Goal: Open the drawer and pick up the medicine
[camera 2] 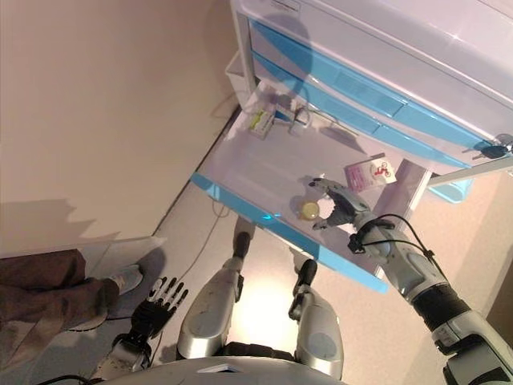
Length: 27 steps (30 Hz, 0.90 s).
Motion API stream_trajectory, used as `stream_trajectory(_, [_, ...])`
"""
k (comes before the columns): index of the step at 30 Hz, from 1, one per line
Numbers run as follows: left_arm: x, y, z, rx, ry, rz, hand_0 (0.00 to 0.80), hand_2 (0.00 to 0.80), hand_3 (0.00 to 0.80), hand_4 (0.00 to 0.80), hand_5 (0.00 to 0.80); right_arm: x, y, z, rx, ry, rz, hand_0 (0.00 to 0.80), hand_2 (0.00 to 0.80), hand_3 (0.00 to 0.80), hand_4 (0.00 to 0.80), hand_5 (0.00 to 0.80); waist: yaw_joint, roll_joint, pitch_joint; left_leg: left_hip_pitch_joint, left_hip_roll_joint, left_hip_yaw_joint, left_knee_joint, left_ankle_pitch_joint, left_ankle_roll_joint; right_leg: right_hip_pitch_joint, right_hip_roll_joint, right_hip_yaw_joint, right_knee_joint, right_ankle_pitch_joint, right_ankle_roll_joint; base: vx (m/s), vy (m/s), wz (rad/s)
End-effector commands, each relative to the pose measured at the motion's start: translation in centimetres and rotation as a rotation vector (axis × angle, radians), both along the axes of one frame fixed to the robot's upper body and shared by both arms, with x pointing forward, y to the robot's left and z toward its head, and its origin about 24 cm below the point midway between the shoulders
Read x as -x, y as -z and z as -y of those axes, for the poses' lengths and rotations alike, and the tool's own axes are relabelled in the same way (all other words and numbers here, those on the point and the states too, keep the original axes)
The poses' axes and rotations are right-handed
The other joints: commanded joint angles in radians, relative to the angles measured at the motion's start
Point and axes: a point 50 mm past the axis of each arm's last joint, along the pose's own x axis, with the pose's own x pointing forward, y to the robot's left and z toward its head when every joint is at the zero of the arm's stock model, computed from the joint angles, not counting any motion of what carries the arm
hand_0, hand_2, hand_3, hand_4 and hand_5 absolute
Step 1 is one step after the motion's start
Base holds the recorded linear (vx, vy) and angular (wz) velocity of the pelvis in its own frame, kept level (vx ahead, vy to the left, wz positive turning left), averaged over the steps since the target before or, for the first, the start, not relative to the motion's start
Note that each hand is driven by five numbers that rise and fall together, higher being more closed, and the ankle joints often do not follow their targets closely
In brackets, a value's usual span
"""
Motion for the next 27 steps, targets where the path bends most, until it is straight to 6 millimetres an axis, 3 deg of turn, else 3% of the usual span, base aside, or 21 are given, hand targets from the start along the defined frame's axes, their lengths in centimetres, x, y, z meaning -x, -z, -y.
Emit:
stream_trajectory(1, [0.8,0.2,0.0,-0.011,0.038,-0.020,0.000,0.000,0.000,0.000,0.000,0.2,-0.3,-2.0,0.007,-0.090,0.032,0.000,0.000,0.000,0.000,0.000,0.015,-0.025,-0.036,-0.047,-0.019,0.016,0.070,-0.080,0.021,-0.051,-0.015,0.001,0.059,0.028,0.030,0.000,0.000,0.00])
stream_trajectory(22, [0.4,0.1,0.3,-0.008,0.046,-0.012,0.000,0.000,0.000,0.000,0.000,0.2,0.8,-2.4,0.024,-0.117,-0.024,0.000,0.000,0.000,0.000,0.000,0.022,-0.028,-0.030,-0.054,-0.023,0.011,0.074,-0.080,0.024,-0.058,-0.014,-0.003,0.064,0.027,0.025,0.000,0.000,0.00])
stream_trajectory(23, [0.3,0.1,0.3,-0.008,0.045,-0.012,0.000,0.000,0.000,0.000,0.000,0.2,0.8,-2.4,0.026,-0.122,-0.027,0.279,0.279,0.279,0.279,0.279,0.022,-0.028,-0.030,-0.053,-0.023,0.011,0.072,-0.080,0.024,-0.057,-0.014,-0.003,0.062,0.028,0.026,0.000,0.000,0.00])
stream_trajectory(25, [0.3,0.1,0.2,-0.009,0.043,-0.014,0.000,0.000,0.000,0.000,0.000,0.1,0.8,-2.5,0.028,-0.128,-0.030,0.684,0.684,0.684,0.684,0.684,0.023,-0.029,-0.031,-0.052,-0.023,0.010,0.071,-0.080,0.024,-0.056,-0.014,-0.004,0.062,0.028,0.026,0.000,0.000,0.00])
stream_trajectory(26, [0.3,0.1,0.2,-0.010,0.043,-0.014,0.000,0.000,0.000,0.000,0.000,0.2,0.8,-2.6,0.028,-0.130,-0.031,0.800,0.800,0.800,0.800,0.800,0.024,-0.030,-0.031,-0.051,-0.023,0.010,0.070,-0.079,0.024,-0.056,-0.014,-0.004,0.061,0.029,0.026,0.000,0.000,0.00])
stream_trajectory(27, [0.3,0.1,0.2,-0.011,0.044,-0.014,0.000,0.000,0.000,0.000,0.000,0.2,0.8,-2.6,0.028,-0.135,-0.033,0.800,0.800,0.800,0.800,0.800,0.024,-0.031,-0.031,-0.051,-0.023,0.010,0.069,-0.079,0.024,-0.055,-0.014,-0.003,0.060,0.029,0.027,0.000,0.000,0.00])
